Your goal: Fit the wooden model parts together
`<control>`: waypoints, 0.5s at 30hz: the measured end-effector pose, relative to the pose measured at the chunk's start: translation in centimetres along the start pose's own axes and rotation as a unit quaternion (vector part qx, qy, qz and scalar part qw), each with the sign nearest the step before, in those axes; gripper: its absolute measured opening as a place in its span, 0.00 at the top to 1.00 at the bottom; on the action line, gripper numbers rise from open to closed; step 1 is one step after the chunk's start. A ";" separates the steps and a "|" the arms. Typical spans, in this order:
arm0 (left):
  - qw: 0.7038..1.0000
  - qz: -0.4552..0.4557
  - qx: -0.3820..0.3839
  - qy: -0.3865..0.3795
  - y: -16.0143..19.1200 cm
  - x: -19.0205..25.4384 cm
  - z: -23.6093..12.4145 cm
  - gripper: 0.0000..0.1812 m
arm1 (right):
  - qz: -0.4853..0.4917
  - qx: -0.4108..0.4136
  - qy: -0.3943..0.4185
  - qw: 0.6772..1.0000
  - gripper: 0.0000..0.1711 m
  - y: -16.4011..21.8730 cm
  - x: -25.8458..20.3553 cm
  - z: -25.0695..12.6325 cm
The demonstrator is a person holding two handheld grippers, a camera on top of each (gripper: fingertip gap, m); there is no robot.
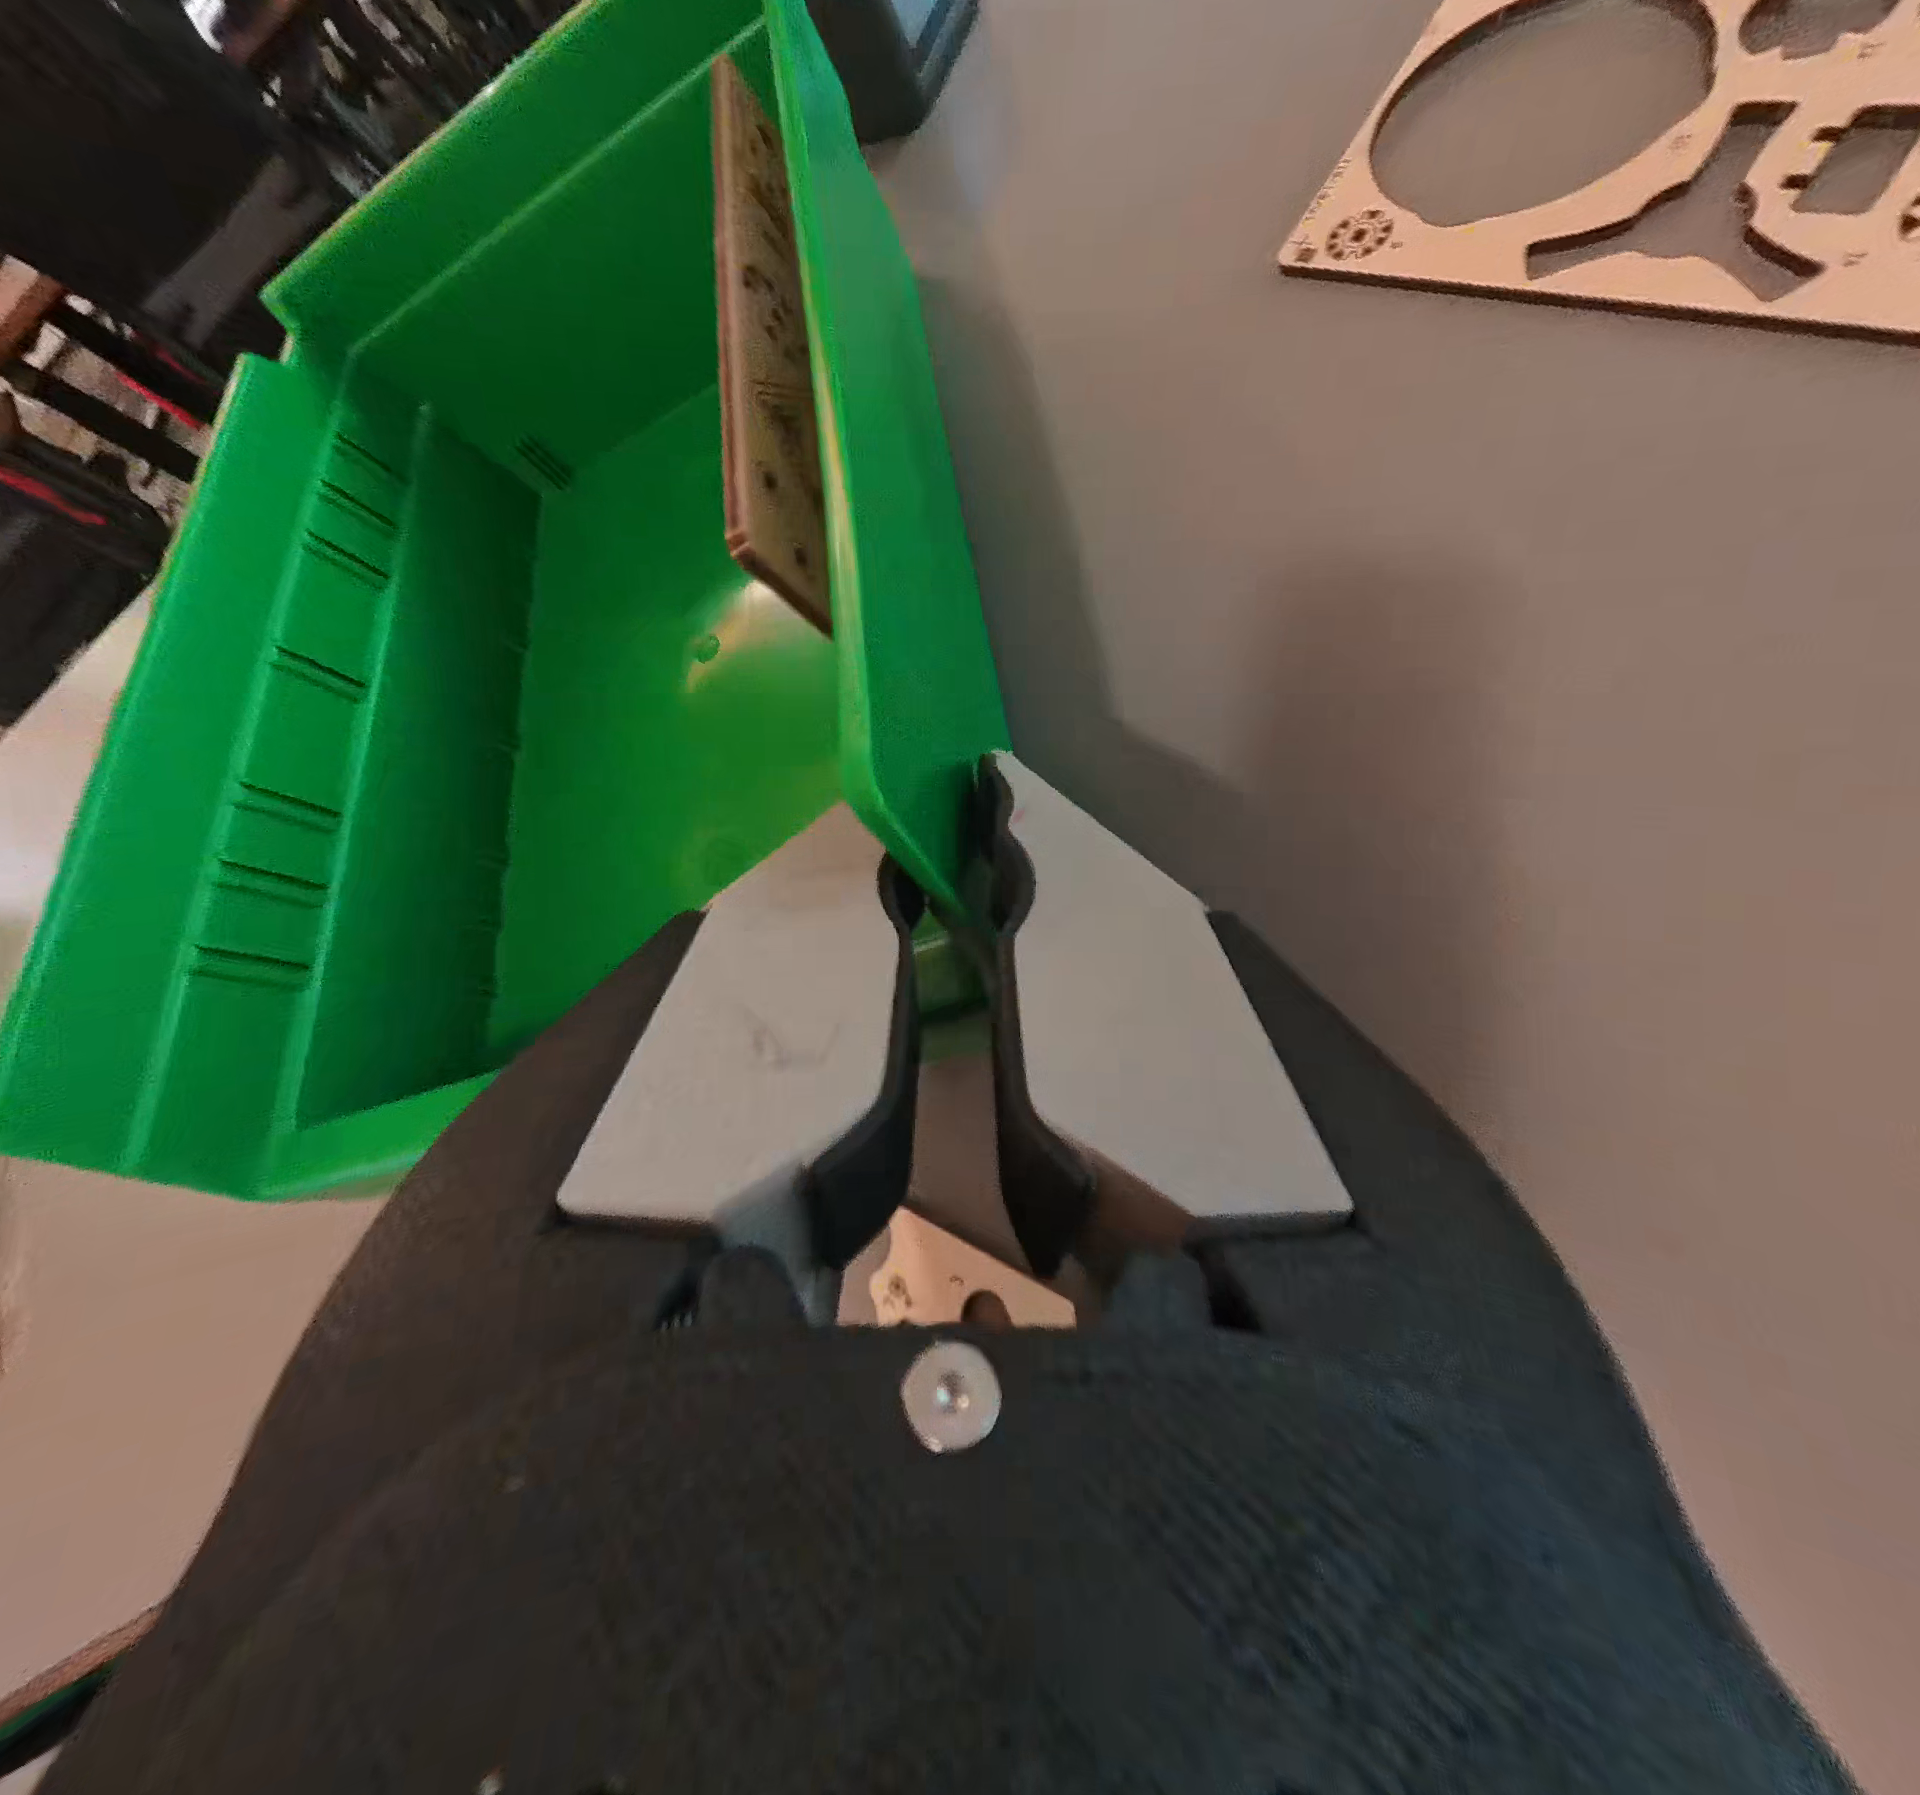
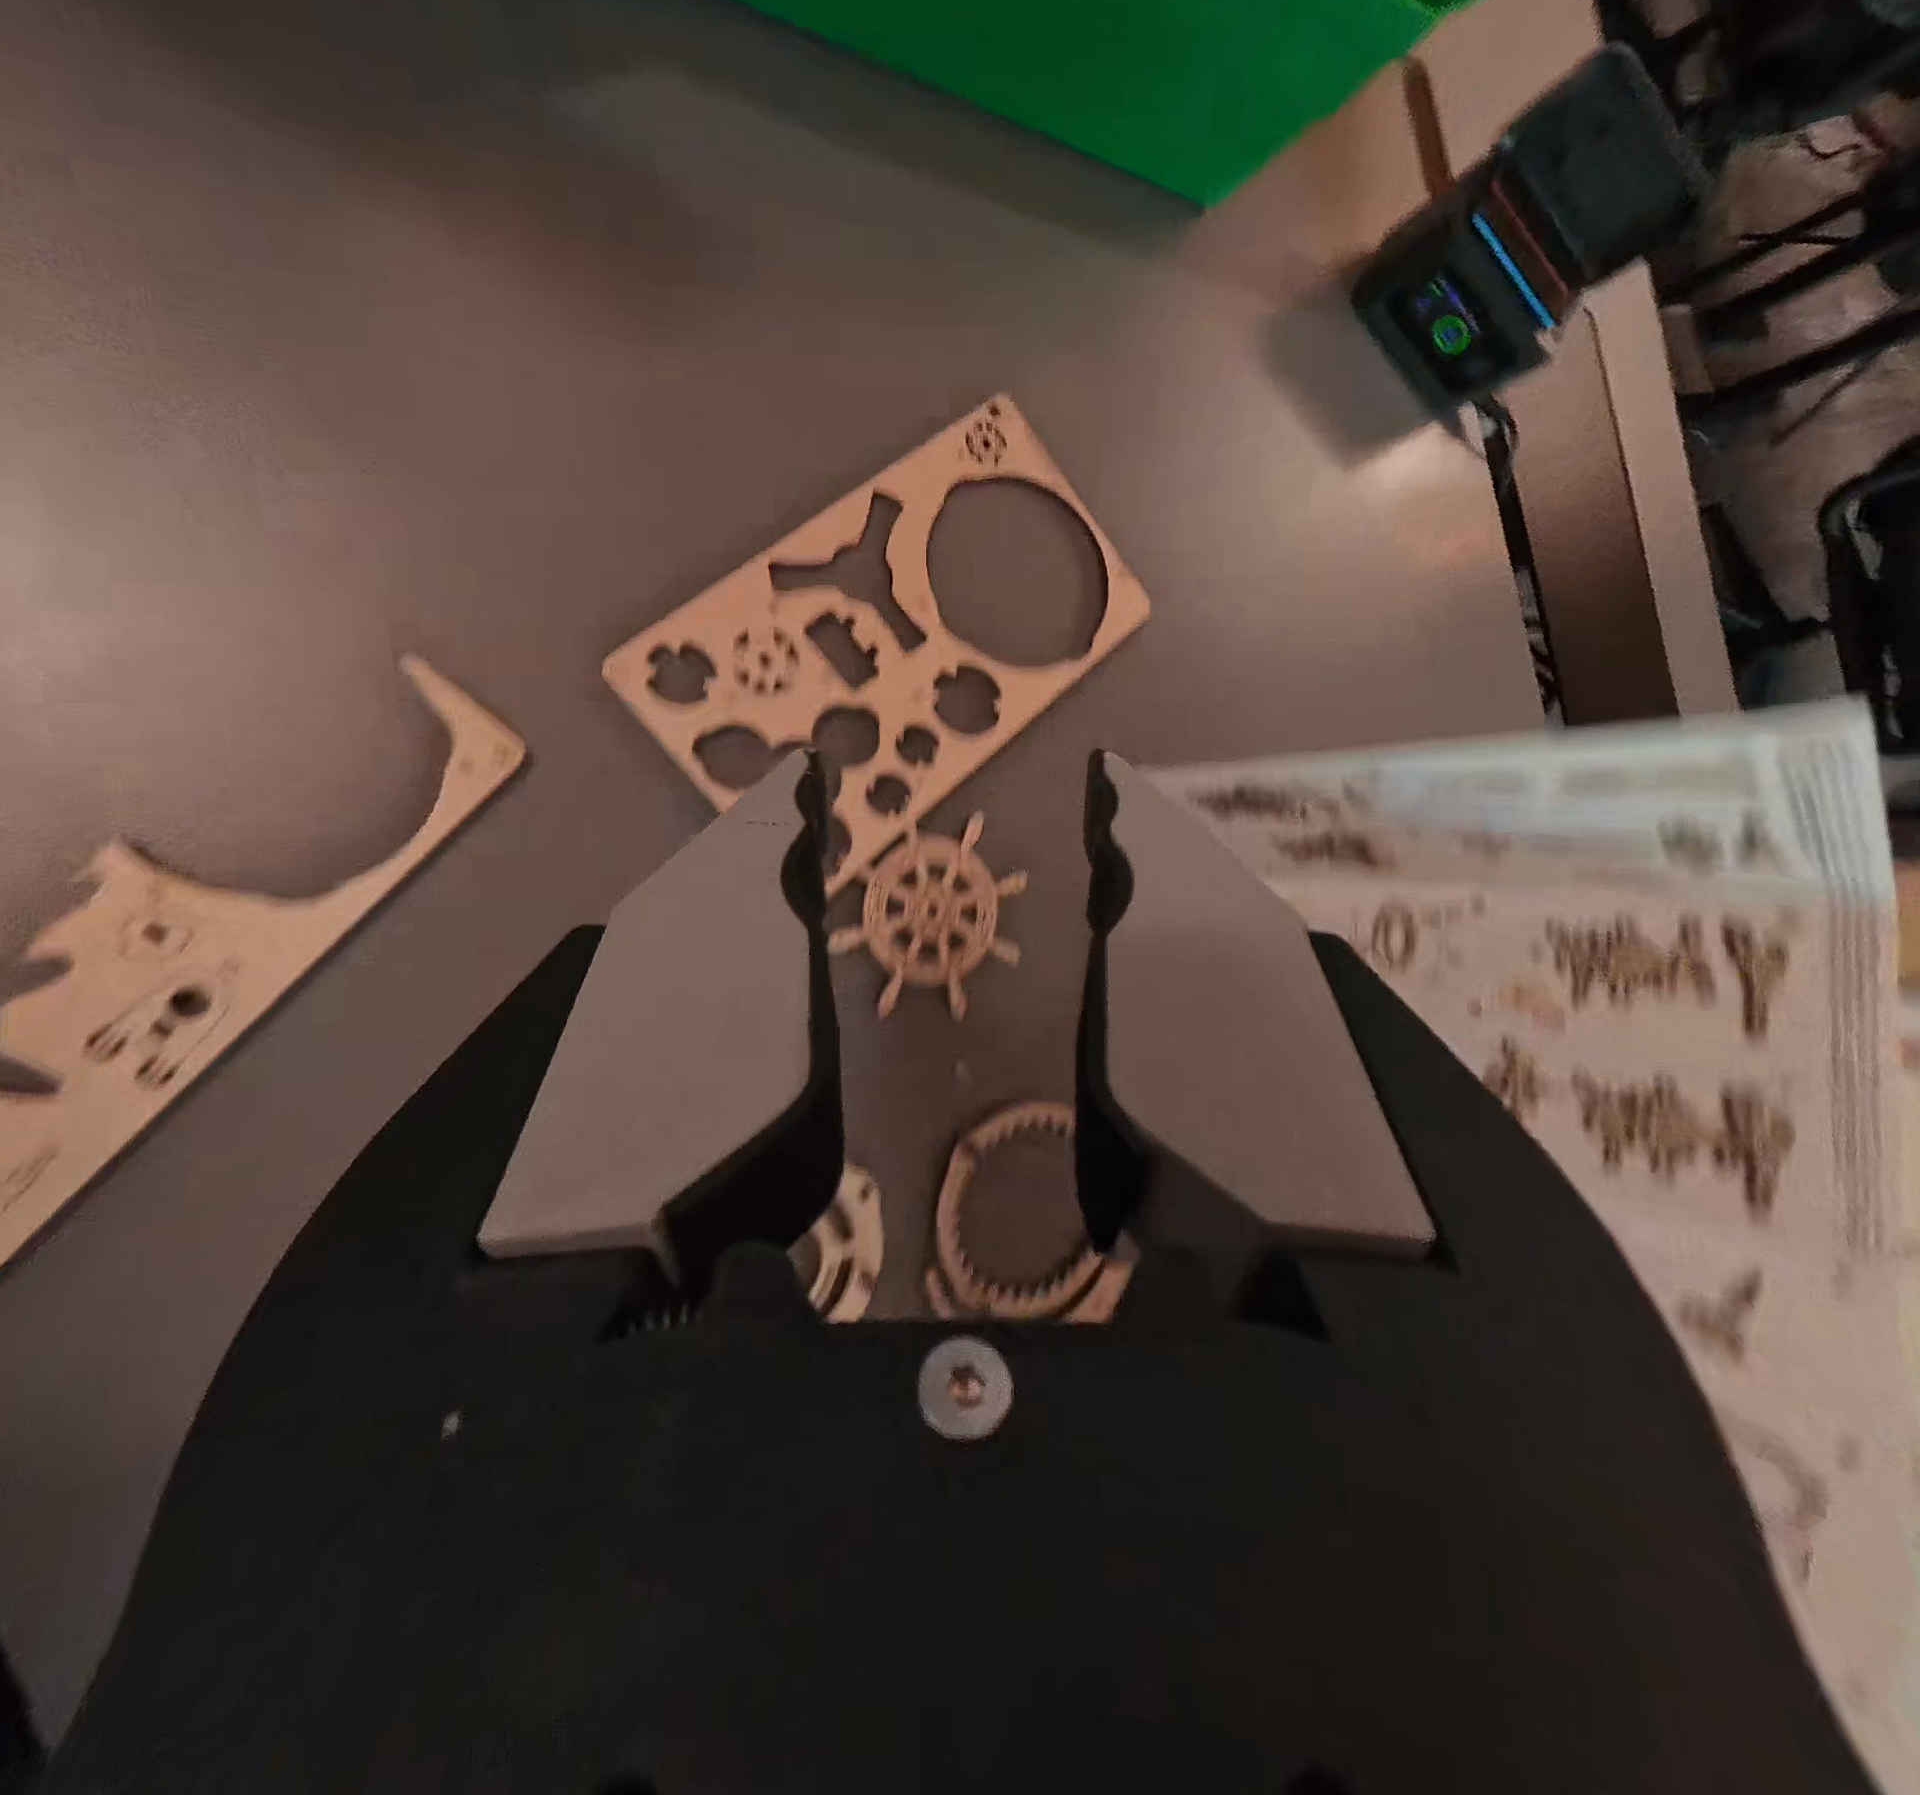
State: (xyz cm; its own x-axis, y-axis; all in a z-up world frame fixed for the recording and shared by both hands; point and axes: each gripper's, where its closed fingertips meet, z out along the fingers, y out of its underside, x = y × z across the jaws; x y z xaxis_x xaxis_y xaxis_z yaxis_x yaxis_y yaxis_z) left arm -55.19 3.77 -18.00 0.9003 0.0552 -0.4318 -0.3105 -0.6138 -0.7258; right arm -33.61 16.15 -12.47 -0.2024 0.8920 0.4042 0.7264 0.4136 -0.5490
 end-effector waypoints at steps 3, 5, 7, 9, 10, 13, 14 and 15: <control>1.000 -0.023 -0.006 -0.006 0.3 0.0 -0.2 0.97 | 0.065 0.031 0.038 0.997 0.73 4.8 0.4 -5.4; 0.999 -0.033 0.013 -0.032 -0.4 -0.2 -1.6 0.88 | 0.113 0.048 0.082 0.989 0.73 9.2 1.7 -9.5; 0.997 -0.040 0.035 -0.056 -1.2 -0.3 -3.8 0.85 | 0.161 0.052 0.152 0.974 0.73 14.7 4.3 -13.9; 0.995 -0.050 0.057 -0.065 -2.1 0.4 -5.9 0.85 | 0.204 0.059 0.190 0.959 0.72 20.2 6.3 -17.5; 0.995 -0.056 0.064 -0.055 -2.5 1.3 -6.7 0.86 | 0.222 0.062 0.190 0.954 0.73 22.7 6.8 -18.7; 0.993 -0.076 0.081 -0.024 -3.8 4.3 -7.7 0.87 | 0.272 0.057 0.177 0.944 0.68 28.6 7.5 -20.0; 0.994 -0.077 0.081 -0.013 -4.1 5.3 -7.7 0.87 | 0.282 0.057 0.164 0.943 0.67 29.7 7.3 -19.9; 0.994 -0.077 0.077 -0.005 -4.3 6.2 -7.5 0.87 | 0.287 0.064 0.153 0.943 0.66 30.0 6.9 -19.7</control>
State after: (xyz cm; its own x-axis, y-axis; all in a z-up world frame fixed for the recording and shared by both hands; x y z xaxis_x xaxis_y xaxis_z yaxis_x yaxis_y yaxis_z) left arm -45.94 0.91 -13.57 0.9377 0.1472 -0.3148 -0.2140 -0.4692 -0.8568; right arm -0.22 31.11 -11.72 0.4145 0.8888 0.1955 0.5696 -0.0858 -0.8174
